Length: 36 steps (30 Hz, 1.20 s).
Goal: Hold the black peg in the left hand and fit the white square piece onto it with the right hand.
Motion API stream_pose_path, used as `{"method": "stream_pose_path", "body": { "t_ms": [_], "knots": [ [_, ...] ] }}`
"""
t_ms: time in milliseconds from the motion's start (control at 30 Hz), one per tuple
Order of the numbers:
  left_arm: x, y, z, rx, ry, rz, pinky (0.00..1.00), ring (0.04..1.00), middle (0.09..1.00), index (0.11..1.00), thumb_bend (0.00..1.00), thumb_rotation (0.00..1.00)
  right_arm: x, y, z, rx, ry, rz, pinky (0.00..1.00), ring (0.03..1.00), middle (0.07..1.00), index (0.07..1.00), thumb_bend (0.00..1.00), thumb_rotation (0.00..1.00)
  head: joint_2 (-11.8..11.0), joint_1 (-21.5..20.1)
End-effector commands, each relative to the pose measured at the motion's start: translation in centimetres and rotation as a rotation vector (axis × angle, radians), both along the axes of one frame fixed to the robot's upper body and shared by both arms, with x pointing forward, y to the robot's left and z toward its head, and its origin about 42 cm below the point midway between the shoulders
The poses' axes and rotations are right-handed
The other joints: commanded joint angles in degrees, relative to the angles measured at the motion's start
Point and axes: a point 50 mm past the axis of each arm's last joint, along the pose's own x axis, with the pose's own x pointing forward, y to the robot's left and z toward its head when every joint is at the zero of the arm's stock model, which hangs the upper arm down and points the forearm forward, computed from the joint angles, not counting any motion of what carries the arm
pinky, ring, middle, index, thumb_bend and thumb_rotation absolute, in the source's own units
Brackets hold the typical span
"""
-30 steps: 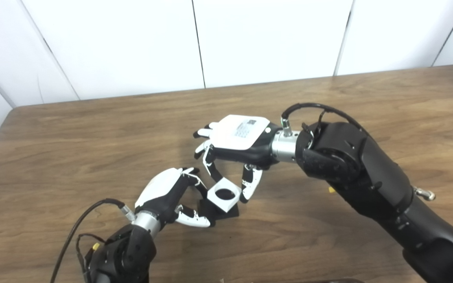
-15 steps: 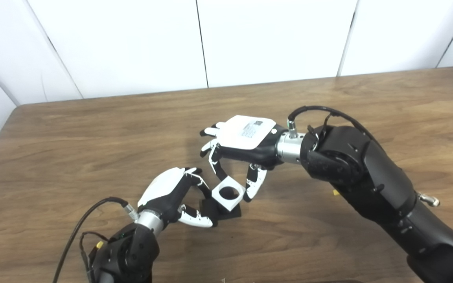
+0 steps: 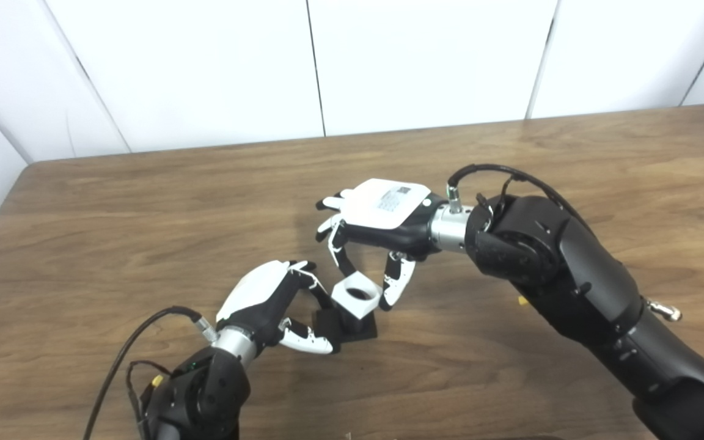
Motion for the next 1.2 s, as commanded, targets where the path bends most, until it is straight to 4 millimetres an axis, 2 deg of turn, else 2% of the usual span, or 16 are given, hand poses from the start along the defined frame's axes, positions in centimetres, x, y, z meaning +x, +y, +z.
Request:
{"method": "stream_pose_path", "body": {
  "t_ms": [0,733,1167],
  "knots": [
    [0.2,-0.4,0.2,-0.008,0.016,-0.013,1.00,1.000,0.954,0.491,0.50,0.08,0.2,0.5,1.6,0.035,-0.062,0.027,0.99,1.000,0.864,0.490,0.53,0.14,0.06,0.14],
    [1.6,-0.3,-0.8,0.008,0.022,-0.012,1.00,1.000,0.953,0.490,0.50,0.08,-0.6,2.1,1.0,0.003,-0.059,0.065,0.99,1.000,0.873,0.489,0.53,0.14,0.31,0.51],
    [1.8,-0.7,-0.7,0.009,0.027,-0.010,1.00,1.000,0.956,0.490,0.50,0.08,-0.4,1.4,0.4,-0.036,-0.042,0.040,0.98,1.000,0.879,0.489,0.53,0.15,0.50,0.63]
  ]
}}
